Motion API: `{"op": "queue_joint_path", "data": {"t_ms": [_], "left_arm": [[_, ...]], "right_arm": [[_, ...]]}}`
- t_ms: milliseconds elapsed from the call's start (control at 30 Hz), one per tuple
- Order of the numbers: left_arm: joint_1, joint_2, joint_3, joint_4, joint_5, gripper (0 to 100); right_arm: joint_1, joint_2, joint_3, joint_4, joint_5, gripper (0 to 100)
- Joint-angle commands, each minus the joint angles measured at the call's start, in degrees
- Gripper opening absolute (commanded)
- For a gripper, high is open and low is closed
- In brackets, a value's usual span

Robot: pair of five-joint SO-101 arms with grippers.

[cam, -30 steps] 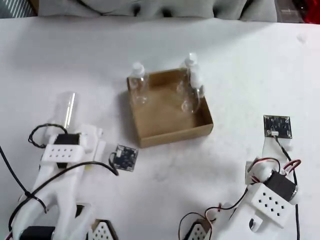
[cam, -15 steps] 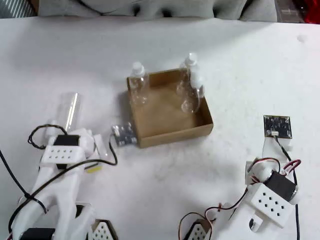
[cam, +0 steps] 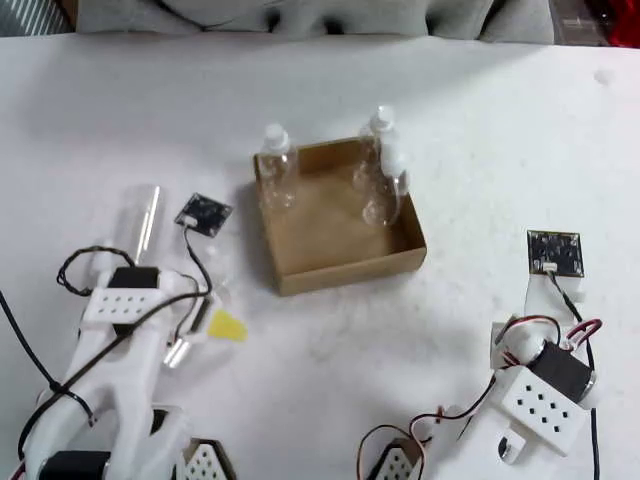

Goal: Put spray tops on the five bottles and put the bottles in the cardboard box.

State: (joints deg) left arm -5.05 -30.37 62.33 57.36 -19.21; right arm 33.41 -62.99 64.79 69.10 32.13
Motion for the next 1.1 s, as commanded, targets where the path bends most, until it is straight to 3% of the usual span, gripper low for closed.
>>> {"op": "queue_joint_path", "data": {"t_ms": [0,167,300,800,1067], "left_arm": [[0.04,-0.31,-5.71,2.64,0.35,39],[0.04,0.22,-12.04,8.26,-10.9,39],[0.04,0.31,-12.84,8.79,-15.21,39],[0.04,10.68,-11.6,-2.99,-15.3,39],[0.31,13.85,-11.6,-5.45,-15.91,25]], "right_arm": [[0.48,-0.22,-0.44,-0.4,0.44,1.9],[0.4,-0.22,-0.44,-0.22,0.44,1.9],[0.4,-0.22,-0.44,-0.22,0.44,1.9],[0.31,-0.22,-0.35,-0.13,0.44,1.9],[0.48,-0.22,-0.35,-0.13,0.35,1.9]]}}
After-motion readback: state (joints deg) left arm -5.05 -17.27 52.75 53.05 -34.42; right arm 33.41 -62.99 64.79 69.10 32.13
